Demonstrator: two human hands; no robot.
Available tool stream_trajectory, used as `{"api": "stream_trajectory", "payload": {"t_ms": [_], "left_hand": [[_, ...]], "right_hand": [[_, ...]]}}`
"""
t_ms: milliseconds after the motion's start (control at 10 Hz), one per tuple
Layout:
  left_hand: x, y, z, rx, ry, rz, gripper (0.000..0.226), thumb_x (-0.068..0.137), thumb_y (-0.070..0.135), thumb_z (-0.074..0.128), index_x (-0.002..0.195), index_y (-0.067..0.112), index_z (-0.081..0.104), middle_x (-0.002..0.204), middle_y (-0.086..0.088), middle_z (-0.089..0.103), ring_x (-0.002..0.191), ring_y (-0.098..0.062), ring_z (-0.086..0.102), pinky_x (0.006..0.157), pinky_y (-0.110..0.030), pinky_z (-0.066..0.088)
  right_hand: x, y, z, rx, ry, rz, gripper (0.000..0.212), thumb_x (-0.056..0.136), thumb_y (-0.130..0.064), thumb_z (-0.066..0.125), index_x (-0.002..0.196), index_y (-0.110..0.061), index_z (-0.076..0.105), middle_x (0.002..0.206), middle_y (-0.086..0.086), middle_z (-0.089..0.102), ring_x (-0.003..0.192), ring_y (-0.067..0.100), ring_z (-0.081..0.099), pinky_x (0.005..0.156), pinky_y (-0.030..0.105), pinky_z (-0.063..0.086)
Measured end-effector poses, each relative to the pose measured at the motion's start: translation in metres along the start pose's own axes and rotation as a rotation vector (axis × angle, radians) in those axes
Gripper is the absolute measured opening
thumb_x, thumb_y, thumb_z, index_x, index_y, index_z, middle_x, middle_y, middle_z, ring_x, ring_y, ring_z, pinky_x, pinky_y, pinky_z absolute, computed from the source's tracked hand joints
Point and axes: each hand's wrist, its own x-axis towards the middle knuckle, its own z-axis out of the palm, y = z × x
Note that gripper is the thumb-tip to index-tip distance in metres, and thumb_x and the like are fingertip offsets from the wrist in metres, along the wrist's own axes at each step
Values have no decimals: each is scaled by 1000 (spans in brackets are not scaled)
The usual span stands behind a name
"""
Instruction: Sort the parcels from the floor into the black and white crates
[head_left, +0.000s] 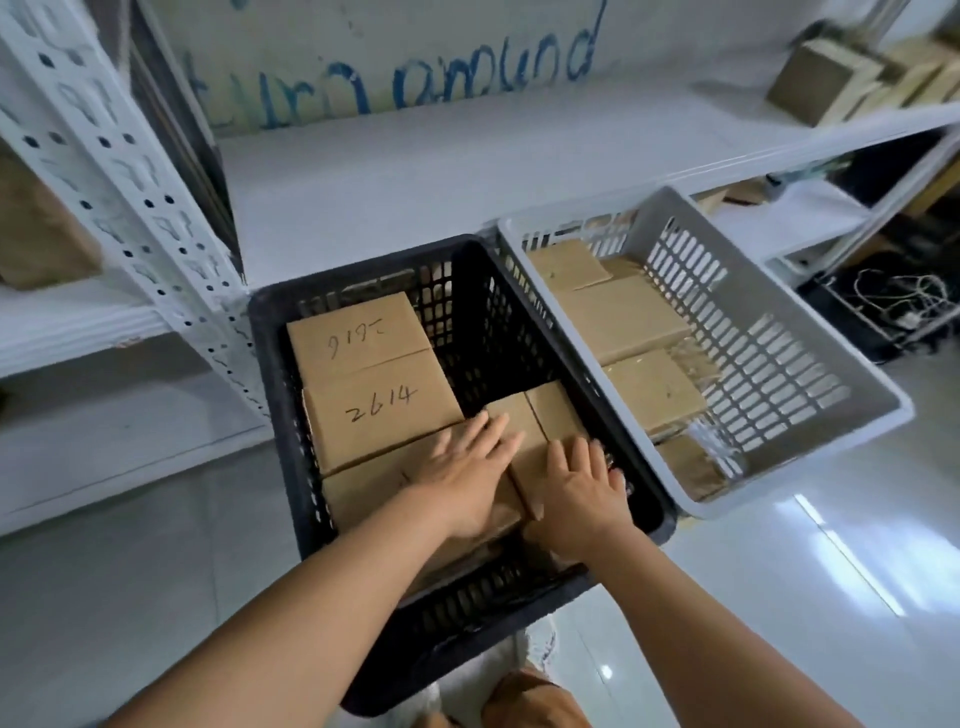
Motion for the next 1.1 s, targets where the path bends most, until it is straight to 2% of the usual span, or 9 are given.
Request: {"api": "stream_trajectory", "payload": {"t_ms": [100,200,300,500,600,800,900,1100], "left_hand": [[23,7,-8,130,-32,31,77,97,47,39,152,23,-11,157,3,-26,143,-17,-26,116,-46,-8],[39,4,-20,180,-31,33,74,99,48,34,152,23,-10,157,4,-25,144,-15,-23,118,-45,-5],[44,-2,-24,167,-28,45,74,98,46,37,152,25,-10,156,7,-26,144,-13,-22,119,-43,-4],[44,0,-20,114,-8,39,77,98,44,41,152,23,-10,156,7,-27,144,-13,-24,118,-39,-2],[42,7,-17,143,-27,16,82,97,43,43,152,18,-13,156,2,-28,144,-17,-24,118,-38,-1],[42,8,-27,148,-42,14,81,96,46,43,152,19,-10,158,1,-24,146,-17,-19,118,-41,-4],[38,10,-27,128,-38,9,81,97,46,41,152,18,-11,158,1,-23,146,-17,-19,118,-43,-6],[21,2,-19,-94,108,-57,66,102,36,30,152,21,-11,159,3,-20,146,-16,-15,119,-45,-2]], "right_hand": [[-2,6,6,-30,-58,51,108,81,-45,67,153,-21,-10,159,13,-15,147,35,-13,116,55,10],[2,6,8,10,-68,58,103,86,-36,64,152,-25,-15,159,6,-18,146,35,-14,114,58,11],[10,4,1,-3,-27,7,93,90,-32,58,153,-27,-10,161,1,-14,147,31,-5,114,55,15],[16,10,-9,-55,-49,-65,99,87,-45,60,153,-28,-11,161,0,-15,148,29,-8,116,50,11],[16,14,-6,-53,-38,-81,95,89,-44,57,153,-29,-11,161,0,-14,148,28,-8,116,49,10],[13,15,-4,-31,-12,-81,101,85,-46,63,153,-29,-10,161,0,-13,149,28,-6,116,50,13],[10,15,-4,9,3,-61,104,83,-47,65,154,-30,-9,161,0,-14,148,28,-8,116,51,10],[-1,4,-11,191,123,-11,95,87,-48,59,154,-30,-6,162,-3,-12,149,23,-10,119,48,5]]}}
